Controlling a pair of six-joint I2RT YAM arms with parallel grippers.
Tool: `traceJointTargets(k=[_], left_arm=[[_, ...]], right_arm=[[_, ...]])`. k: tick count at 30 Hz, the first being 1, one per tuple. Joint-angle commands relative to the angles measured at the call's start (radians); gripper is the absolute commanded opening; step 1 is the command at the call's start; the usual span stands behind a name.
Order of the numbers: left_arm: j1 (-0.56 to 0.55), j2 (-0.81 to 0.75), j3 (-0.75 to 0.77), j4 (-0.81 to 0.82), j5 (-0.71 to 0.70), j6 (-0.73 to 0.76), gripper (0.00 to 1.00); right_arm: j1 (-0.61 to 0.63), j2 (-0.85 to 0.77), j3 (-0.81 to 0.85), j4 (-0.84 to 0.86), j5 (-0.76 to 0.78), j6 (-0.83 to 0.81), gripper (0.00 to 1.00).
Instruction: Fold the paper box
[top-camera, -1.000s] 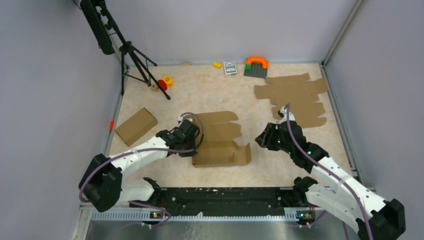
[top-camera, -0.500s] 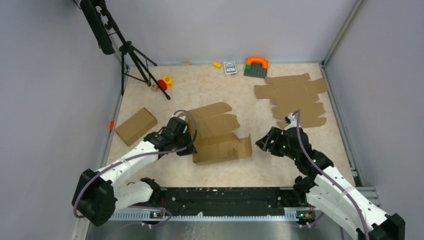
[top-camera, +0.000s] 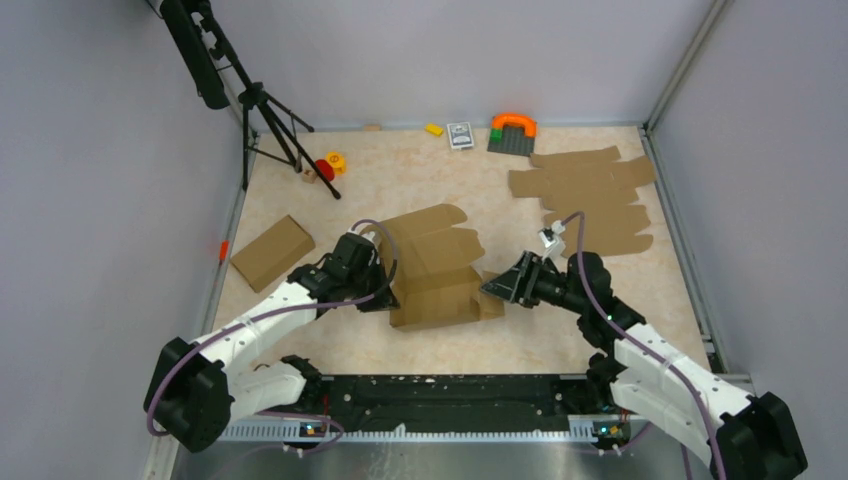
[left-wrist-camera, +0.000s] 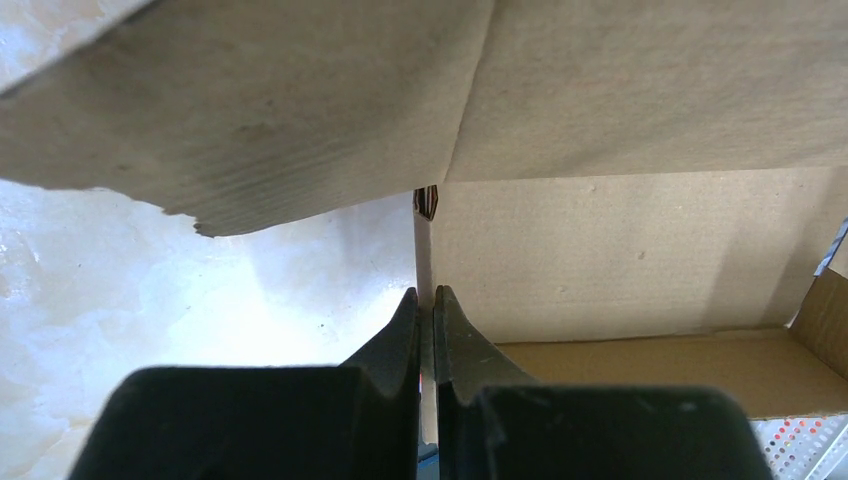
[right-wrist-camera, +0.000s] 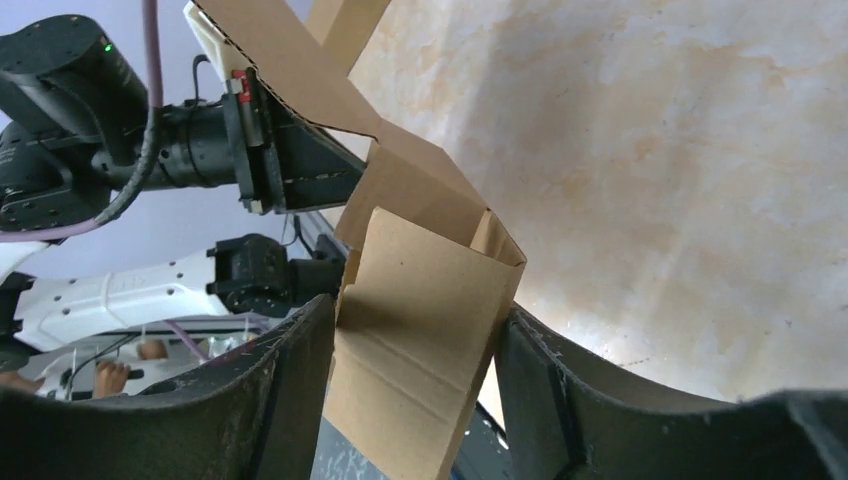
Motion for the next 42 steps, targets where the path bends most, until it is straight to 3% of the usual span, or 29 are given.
traceJointTargets(k=[1, 4, 6, 21, 32, 42], left_arm=[[0.006, -0.003, 0.013, 0.027, 0.011, 0.017, 0.0], [0.006, -0.002, 0.015, 0.024, 0.006, 0.021, 0.0], [0.006, 0.0, 0.015, 0.021, 0.002, 0.022, 0.0], [0.004, 0.017, 0.009, 0.035, 0.002, 0.008, 0.0], [-0.008, 0.034, 0.007, 0.025, -0.056, 0.01, 0.0], [-0.099, 0.072, 0.061, -0.049, -0.258, -0.004, 0.0]], right_arm=[[-0.005, 0.003, 0.011, 0.125, -0.053, 0.028, 0.59], [-0.005, -0.045, 0.007, 0.095, -0.015, 0.03, 0.7], [-0.005, -0.078, -0.002, 0.094, -0.006, 0.041, 0.7], [0.0, 0.02, 0.0, 0.146, -0.075, 0.044, 0.45], [0.106, 0.128, 0.085, 0.007, 0.047, -0.073, 0.45], [0.208, 0.277, 0.153, -0.027, 0.166, -0.135, 0.45]])
